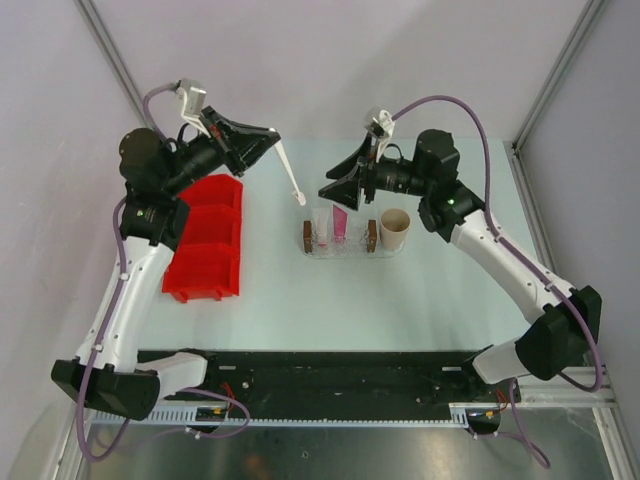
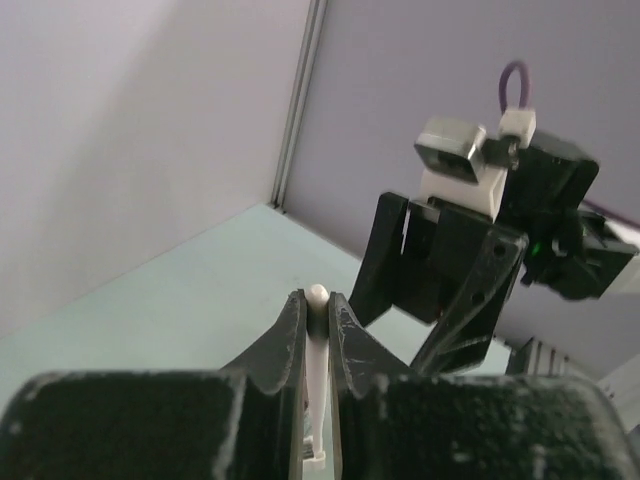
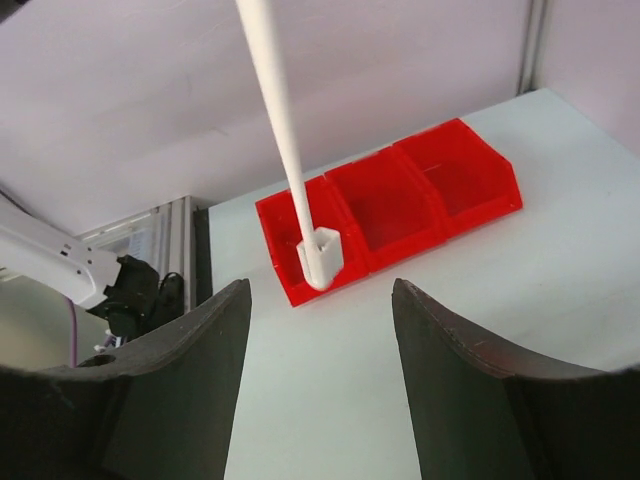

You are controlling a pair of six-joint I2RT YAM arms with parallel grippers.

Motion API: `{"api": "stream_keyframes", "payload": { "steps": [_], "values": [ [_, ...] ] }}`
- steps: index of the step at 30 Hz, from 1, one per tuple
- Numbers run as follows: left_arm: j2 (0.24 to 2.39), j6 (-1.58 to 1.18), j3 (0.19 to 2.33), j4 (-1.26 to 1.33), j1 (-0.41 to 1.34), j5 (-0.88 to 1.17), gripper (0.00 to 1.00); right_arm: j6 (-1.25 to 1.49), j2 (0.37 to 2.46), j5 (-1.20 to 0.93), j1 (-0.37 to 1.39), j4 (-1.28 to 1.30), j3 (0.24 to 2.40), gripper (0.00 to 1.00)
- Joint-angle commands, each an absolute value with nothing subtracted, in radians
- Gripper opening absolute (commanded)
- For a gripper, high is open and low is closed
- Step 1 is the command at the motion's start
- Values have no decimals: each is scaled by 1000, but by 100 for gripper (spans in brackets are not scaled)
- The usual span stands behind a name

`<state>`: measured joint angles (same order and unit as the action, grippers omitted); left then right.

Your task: Prepare toiletry sets of a toothbrush and toothpaste on the tray

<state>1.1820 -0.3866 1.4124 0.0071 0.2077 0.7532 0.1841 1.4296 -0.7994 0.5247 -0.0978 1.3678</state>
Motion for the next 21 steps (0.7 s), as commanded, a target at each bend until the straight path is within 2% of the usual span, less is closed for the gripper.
{"api": "stream_keyframes", "payload": {
  "steps": [1,10,21],
  "values": [
    [1161,-595,1382,198,218,712,0,164,1445,-802,566,-62,1451,64],
    [1135,-591,1324,216,230,710,0,80,1526,-747,633,73,1607,63],
    [1109,-583,1273,230,259,724,0,41,1618,-706,658,123,1720,63]
  ]
}}
